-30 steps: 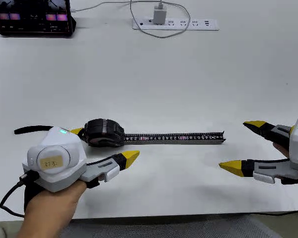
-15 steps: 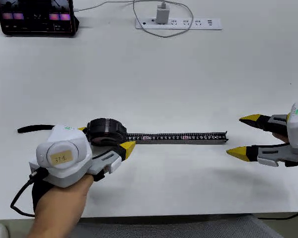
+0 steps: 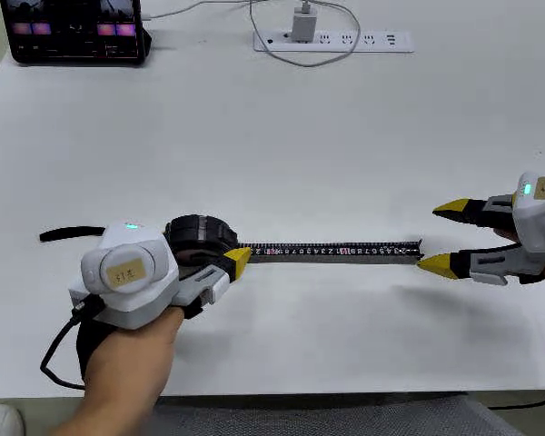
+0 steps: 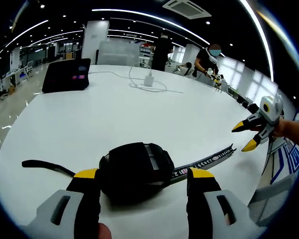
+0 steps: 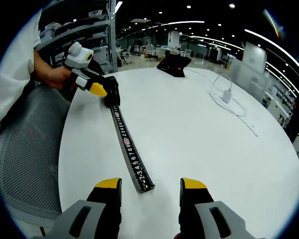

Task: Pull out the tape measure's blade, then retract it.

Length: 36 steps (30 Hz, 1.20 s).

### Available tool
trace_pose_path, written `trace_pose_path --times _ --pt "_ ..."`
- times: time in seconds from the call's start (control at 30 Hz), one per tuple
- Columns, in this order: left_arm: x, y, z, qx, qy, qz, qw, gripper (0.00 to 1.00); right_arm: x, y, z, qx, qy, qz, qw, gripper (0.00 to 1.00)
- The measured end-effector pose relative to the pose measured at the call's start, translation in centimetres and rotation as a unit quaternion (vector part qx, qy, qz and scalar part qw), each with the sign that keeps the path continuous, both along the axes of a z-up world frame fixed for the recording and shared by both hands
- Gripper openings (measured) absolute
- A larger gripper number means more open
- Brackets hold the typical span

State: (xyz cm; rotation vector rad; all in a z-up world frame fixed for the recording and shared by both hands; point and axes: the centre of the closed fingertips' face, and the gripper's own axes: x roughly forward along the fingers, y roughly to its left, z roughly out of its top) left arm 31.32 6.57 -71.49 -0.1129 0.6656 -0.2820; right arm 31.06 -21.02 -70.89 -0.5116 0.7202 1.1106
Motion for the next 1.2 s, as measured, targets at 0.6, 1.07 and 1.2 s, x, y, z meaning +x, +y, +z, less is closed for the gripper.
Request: trace_pose_path --times 0.6,1.07,1.2 --pt "0.8 0.6 -0.6 -0.02 0.014 0.048 0.9986 0.6 -0.4 0.1 -1.7 -0.038 0.024 0.056 0.9974 0.36" --pt "0.9 0.7 -0.8 -0.027 0.018 0.056 0.9979 0.61 -0.3 0.3 -2.5 -0.055 0.031 0.08 0.9948 0.31" --pt "0.9 0.7 -0.9 -0.024 0.018 0.055 0.998 0.61 -0.4 0.4 -2.7 -0.056 0.039 0.087 0.9939 0.28"
